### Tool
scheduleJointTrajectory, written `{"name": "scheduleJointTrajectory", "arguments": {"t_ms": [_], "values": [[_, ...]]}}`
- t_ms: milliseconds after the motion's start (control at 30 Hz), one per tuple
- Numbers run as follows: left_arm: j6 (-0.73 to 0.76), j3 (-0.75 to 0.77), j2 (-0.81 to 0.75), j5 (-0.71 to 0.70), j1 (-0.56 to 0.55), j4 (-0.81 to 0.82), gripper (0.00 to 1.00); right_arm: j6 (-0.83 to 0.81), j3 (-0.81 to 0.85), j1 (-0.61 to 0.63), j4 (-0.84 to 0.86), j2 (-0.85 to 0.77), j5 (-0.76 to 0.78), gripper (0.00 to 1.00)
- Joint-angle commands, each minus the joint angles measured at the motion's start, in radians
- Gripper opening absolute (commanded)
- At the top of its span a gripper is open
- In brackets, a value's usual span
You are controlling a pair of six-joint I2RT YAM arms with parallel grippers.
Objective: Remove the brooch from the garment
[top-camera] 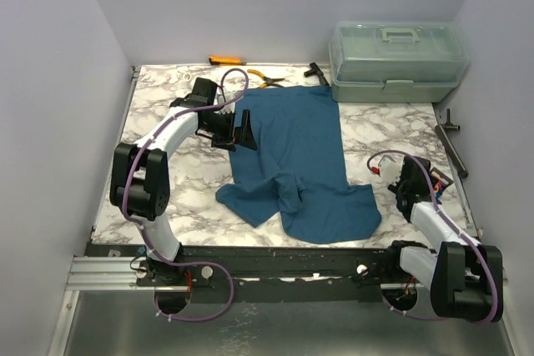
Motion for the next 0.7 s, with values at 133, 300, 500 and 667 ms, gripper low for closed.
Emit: {"name": "scheduleJointTrajectory", "arguments": {"t_ms": [133,300,500,667], "values": [[0.065,0.032,0.003,0.000,-0.006,-0.032,0.99,0.087,0.109,-0.005,-0.240,-0.025,-0.150,0.60],[0.176,0.056,-0.005,0.019,-0.005,-0.088,0.99,0.201,0.225,-0.002,-0.386,-0.023,-0.326,0.62],[0.407,0.061,-0.048,0.016,0.023,-0.204,0.99,0.363,0.430,-0.002,-0.569,0.062,-0.587,0.63],[0.730,0.021,-0.105,0.009,0.023,-0.399,0.98,0.465,0.547,0.003,-0.700,0.142,-0.797,0.63]]}}
